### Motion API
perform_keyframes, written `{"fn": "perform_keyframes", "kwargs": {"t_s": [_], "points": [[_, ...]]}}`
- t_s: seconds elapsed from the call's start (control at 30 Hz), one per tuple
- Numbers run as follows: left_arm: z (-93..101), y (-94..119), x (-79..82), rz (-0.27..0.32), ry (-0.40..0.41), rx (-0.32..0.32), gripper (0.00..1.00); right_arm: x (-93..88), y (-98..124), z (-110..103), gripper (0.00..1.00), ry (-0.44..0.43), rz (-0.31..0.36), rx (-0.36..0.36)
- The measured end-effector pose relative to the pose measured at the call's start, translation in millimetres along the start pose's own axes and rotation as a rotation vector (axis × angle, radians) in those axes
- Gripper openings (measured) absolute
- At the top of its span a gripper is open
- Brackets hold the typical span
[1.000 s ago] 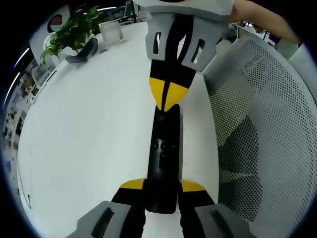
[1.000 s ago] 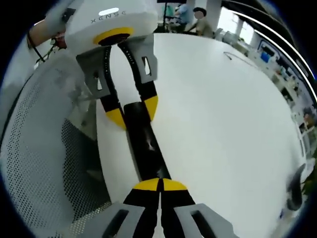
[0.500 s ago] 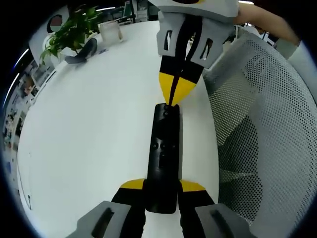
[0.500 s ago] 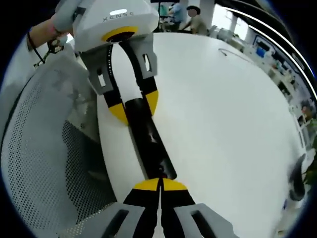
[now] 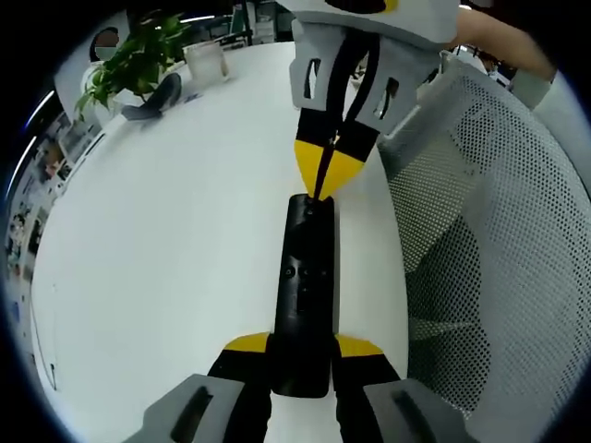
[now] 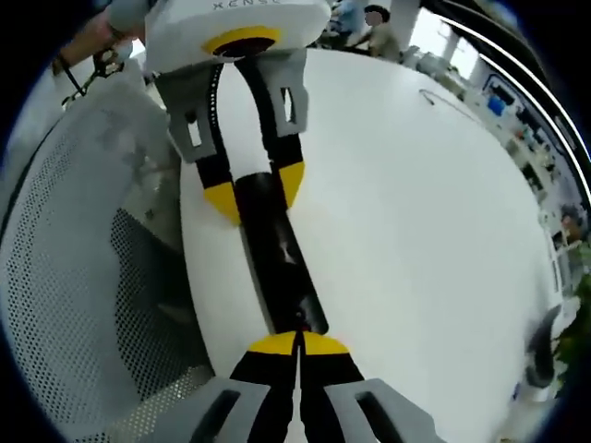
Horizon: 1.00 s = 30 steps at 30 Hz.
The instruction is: Press the specified remote control buttons in sequence, fully releasing each button before pressing the next.
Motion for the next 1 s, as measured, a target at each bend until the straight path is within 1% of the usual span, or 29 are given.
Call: {"fn": "perform_keyframes", "kwargs": {"t_s": [0.1, 0.17, 0.2, 0.23, 0.3, 0.43, 0.53, 0.67, 0.73, 0.87, 1.0], "points": [[0.2, 0, -0.8, 0.008, 0.000, 0.002, 0.24, -3.2, 1, 0, 0.00, -0.038, 0.036, -0.001], [0.7, 1, -3.5, 0.031, 0.002, 0.006, 0.24, -5.1, 1, -1, 0.00, -0.055, 0.058, -0.006], [0.6, 1, -5.3, 0.056, 0.012, 0.007, 0.24, -5.8, 1, -2, 0.00, -0.061, 0.066, -0.008], [0.5, 1, -6.0, 0.063, 0.015, 0.007, 0.24, -6.1, 1, -2, 0.00, -0.062, 0.070, -0.009], [1.4, 2, -9.2, 0.096, 0.017, 0.013, 0.24, -7.5, 2, -3, 0.00, -0.061, 0.088, -0.015], [1.0, 2, -14.2, 0.157, 0.030, 0.013, 0.24, -9.9, 2, -8, 0.00, -0.083, 0.104, 0.009], [0.8, 2, -16.9, 0.187, 0.026, 0.011, 0.24, -10.4, 2, -6, 0.00, -0.100, 0.116, 0.015], [2.6, 1, -21.1, 0.260, 0.037, 0.013, 0.24, -11.5, 2, -4, 0.00, -0.136, 0.131, 0.036], [3.3, 1, -25.2, 0.312, 0.047, 0.015, 0.24, -11.8, 2, -3, 0.00, -0.150, 0.139, 0.045], [5.7, 0, -31.7, 0.391, 0.041, 0.014, 0.24, -10.9, 3, -3, 0.00, -0.161, 0.140, 0.052], [8.5, -1, -34.6, 0.432, 0.048, 0.017, 0.24, -7.6, 3, -2, 0.00, -0.147, 0.128, 0.041]]}}
Point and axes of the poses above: the point that each gripper's makers call its tool centre point, and the gripper's own axes: y roughly backward along the fingers, z roughly to its right, x roughly out of its top, the point moved 8 cm from there along y, roughly backward along the fingers
